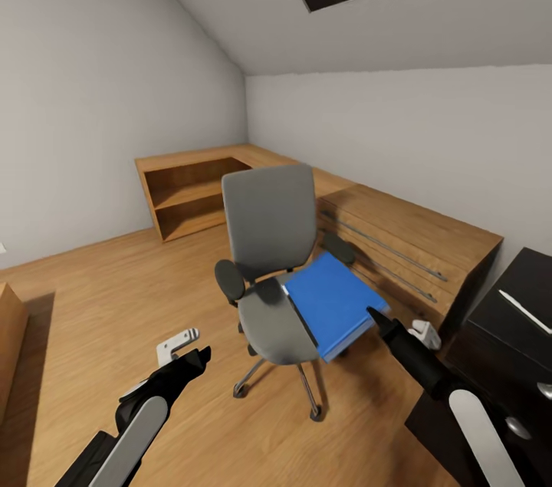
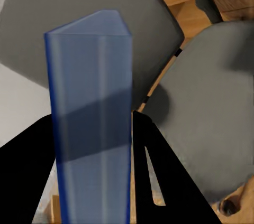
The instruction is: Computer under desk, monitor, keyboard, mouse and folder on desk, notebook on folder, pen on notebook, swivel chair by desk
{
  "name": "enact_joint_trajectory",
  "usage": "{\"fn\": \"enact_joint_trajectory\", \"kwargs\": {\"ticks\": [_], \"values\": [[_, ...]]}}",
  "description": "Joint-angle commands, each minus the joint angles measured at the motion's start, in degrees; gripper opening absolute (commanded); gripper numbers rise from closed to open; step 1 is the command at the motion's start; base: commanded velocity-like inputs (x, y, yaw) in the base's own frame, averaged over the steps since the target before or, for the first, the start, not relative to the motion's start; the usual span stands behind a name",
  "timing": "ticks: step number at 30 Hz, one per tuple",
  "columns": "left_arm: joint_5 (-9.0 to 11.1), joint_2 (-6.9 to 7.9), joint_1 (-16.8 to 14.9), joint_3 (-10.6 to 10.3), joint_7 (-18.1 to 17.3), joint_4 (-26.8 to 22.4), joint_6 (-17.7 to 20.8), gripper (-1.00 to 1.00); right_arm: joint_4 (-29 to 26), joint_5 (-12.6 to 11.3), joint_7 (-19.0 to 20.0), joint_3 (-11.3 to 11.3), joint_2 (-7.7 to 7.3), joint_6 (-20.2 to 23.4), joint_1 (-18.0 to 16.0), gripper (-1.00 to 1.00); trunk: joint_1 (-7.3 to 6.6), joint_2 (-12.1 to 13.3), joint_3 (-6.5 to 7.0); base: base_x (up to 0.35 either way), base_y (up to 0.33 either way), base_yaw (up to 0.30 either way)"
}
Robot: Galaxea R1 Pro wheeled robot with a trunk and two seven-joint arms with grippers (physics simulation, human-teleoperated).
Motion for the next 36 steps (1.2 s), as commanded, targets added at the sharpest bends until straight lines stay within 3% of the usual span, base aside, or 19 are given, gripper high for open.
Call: {"fn": "enact_joint_trajectory", "kwargs": {"ticks": [1,2,6,9,24,36], "values": [[0.3,0.04,-0.1,-0.1,0.4,0.0,0.1,1.00,-0.2,-0.6,0.9,-0.1,0.04,0.4,0.1,-1.00,-0.23,0.4,0.13,0.000,0.000,0.000],[0.3,0.04,-0.1,-0.1,0.4,0.0,0.1,1.00,-0.2,-0.7,1.4,-0.1,0.05,0.4,0.2,-1.00,-0.45,0.8,0.31,0.000,0.000,0.000],[0.3,0.02,0.0,-0.1,0.4,0.0,0.1,1.00,-0.3,-0.7,9.8,-0.2,-0.04,0.5,1.8,-1.00,-1.33,2.4,1.03,0.000,0.000,0.000],[0.3,0.02,-0.1,-0.1,0.4,0.0,0.1,1.00,-0.2,-0.5,11.7,-0.2,-0.09,0.7,2.2,-1.00,-1.99,3.6,1.56,0.000,0.000,0.000],[0.2,-0.07,-0.1,-0.2,0.4,0.1,0.1,1.00,-0.1,-0.7,12.1,-0.3,0.06,-2.1,2.3,-1.00,-5.28,9.6,4.17,0.000,0.000,-0.013],[0.3,0.19,0.0,-0.1,0.4,0.0,0.0,1.00,-0.1,-0.6,12.1,-0.4,0.01,-2.3,2.3,-1.00,-7.92,14.4,6.34,0.000,0.000,-0.240]]}}
